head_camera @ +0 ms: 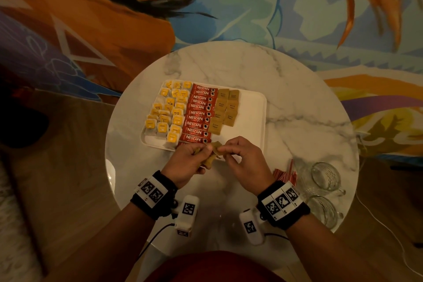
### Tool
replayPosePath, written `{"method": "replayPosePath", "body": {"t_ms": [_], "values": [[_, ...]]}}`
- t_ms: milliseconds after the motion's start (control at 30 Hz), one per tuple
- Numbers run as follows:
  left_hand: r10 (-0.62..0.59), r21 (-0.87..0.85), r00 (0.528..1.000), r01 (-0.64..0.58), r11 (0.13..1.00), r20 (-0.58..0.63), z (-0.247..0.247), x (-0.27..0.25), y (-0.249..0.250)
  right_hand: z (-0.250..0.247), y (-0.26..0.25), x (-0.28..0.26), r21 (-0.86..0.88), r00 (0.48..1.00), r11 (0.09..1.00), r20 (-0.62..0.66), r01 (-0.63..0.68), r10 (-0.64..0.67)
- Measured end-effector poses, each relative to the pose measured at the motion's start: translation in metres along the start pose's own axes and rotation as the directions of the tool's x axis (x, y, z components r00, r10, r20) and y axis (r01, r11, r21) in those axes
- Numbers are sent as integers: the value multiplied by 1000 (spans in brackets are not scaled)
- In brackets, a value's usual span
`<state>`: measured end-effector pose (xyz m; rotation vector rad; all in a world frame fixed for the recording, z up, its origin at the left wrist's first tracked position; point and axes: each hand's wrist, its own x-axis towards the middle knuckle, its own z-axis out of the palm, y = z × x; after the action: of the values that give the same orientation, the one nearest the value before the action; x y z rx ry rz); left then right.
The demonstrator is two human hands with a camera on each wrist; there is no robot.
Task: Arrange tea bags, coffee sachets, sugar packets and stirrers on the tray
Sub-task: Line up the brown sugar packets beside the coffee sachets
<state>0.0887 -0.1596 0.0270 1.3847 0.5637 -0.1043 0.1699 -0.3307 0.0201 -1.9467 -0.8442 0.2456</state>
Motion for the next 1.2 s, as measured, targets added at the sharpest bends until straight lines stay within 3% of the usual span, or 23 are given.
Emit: {"method": "replayPosePath", "body": {"t_ms": [133, 300, 433, 733, 900, 1067, 1200], "values": [[-28, 12, 999, 28, 1000, -38, -6, 5, 0, -1, -2, -1, 103, 1000, 995, -19, 8, -6], [-6, 39, 999, 7, 999, -44, -10, 7, 0, 1, 1, 3, 300, 955, 913, -21, -277, 297], [28, 152, 1000, -29, 988, 11, -12, 5, 1, 4, 3, 4, 385, 939, 859, 84, -338, 332], [74, 314, 997, -70, 947, -3, -19, 6, -4, 8, 18, 5, 208, 936, 914, 118, -349, 331], [53, 256, 996, -32, 966, -74, -20, 8, -4, 4, 24, 23, 145, 900, 888, 59, -436, 432], [20, 192, 996, -3, 981, -84, -23, 10, -4, -6, 32, 60, -29, 883, 883, -58, -468, 466], [17, 170, 996, -2, 985, -86, -23, 10, -5, -6, 41, 81, -133, 866, 855, -75, -501, 495]]}}
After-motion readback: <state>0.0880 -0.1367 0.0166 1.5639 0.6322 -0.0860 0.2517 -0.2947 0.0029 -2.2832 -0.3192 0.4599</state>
